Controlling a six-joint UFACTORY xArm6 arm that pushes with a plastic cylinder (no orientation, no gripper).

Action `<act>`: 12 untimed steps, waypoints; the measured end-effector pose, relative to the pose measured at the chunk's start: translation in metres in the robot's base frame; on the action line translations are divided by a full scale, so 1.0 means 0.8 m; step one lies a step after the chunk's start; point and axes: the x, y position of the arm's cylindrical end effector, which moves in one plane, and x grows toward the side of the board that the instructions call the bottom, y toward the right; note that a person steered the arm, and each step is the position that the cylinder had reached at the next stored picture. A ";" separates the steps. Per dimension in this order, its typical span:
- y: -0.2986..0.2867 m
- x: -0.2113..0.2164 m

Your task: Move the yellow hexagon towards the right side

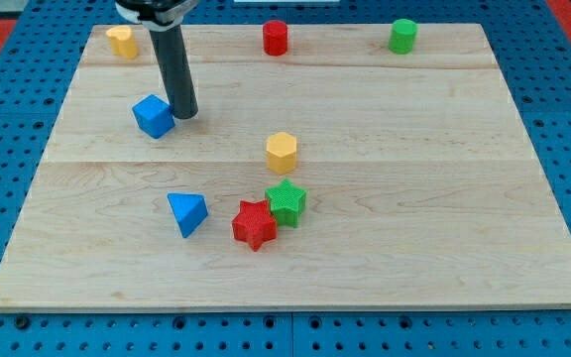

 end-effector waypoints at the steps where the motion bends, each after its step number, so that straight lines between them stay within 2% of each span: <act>1: -0.045 0.005; 2: -0.090 0.009; 3: -0.106 0.010; 4: -0.073 0.015; 5: -0.043 0.053; 6: -0.044 0.113; 7: -0.005 0.126; 8: 0.086 0.100; 12: 0.280 0.037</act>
